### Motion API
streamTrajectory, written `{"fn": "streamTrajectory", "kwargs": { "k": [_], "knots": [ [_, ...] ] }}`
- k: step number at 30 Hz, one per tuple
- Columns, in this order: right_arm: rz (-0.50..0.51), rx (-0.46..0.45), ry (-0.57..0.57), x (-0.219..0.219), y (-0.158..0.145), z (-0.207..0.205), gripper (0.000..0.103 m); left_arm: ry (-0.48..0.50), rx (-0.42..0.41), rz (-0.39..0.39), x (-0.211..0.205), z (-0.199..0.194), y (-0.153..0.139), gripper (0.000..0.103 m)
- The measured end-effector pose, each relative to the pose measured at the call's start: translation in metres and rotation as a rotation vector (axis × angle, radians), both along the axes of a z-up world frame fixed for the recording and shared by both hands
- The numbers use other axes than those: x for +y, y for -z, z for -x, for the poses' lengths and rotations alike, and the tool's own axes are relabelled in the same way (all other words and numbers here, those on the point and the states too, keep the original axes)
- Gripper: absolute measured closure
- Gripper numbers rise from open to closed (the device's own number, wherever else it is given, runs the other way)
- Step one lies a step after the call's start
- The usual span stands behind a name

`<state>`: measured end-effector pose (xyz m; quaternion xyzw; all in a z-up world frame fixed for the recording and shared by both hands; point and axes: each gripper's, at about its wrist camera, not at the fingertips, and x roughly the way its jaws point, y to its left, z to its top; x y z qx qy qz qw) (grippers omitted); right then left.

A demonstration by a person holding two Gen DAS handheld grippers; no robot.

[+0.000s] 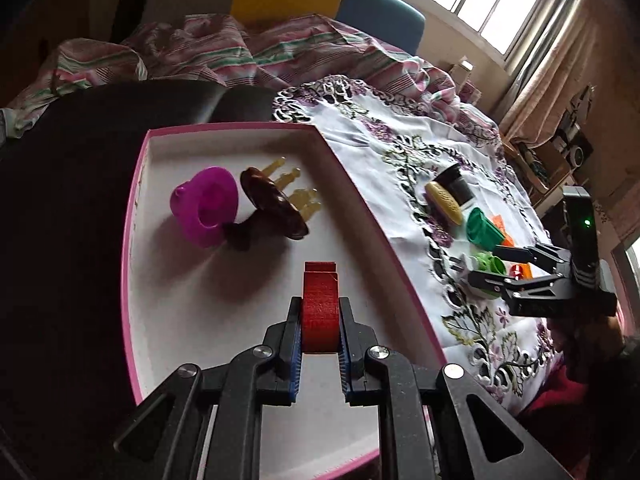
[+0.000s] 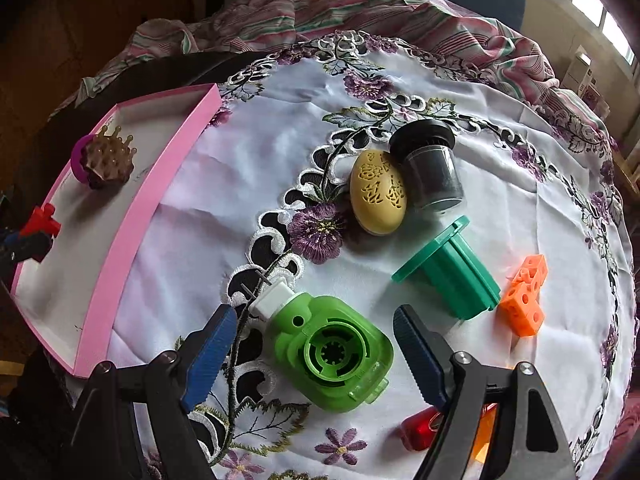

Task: Organize rigid objects
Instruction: 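Carry the red cylinder into the tray beside the comb and open the left tool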

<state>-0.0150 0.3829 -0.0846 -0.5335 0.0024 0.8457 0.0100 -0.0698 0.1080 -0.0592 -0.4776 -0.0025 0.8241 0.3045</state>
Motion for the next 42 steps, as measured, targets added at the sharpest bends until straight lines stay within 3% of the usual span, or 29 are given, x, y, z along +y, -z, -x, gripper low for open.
{"fn": "streamTrajectory", "kwargs": {
  "k": [2,5,8,18,25,29,34,36,39,42],
  "knots": [
    [-0.032,-0.008,0.003,-0.002,0.003,0.001,0.023,-0.018,-0.013,0.031,0.004,0.013,0.007,0.088],
    [-0.059,-0.014,0.009,-0.002,0.005,0.001,0.045,-0.015,0.003,0.037,0.016,0.030,0.010,0.088],
    [-0.088,0.005,0.027,0.001,0.003,0.001,0.055,-0.007,0.035,0.058,0.030,0.042,0.012,0.088],
    [-0.096,0.003,0.027,-0.001,0.003,0.003,0.055,0.014,0.055,0.069,0.052,0.058,0.017,0.087],
    [-0.053,-0.006,0.057,0.007,0.003,0.005,0.055,0.000,0.069,0.053,0.043,0.048,0.011,0.073],
    [-0.047,-0.006,0.056,0.007,0.004,0.006,0.053,-0.033,0.080,0.032,0.033,0.038,0.005,0.057],
    [-0.045,-0.009,0.055,0.007,0.005,0.007,0.051,-0.072,0.109,0.055,0.021,0.022,-0.002,0.055],
    [-0.049,-0.008,0.054,0.006,0.005,0.007,0.051,-0.094,0.121,0.065,0.015,0.015,-0.005,0.046],
    [-0.064,-0.004,0.047,0.004,0.005,0.006,0.051,-0.117,0.153,0.088,0.009,0.003,-0.010,0.043],
    [-0.084,0.005,0.043,0.003,0.005,0.005,0.056,-0.128,0.170,0.109,0.004,-0.006,-0.013,0.043]
  ]
}}
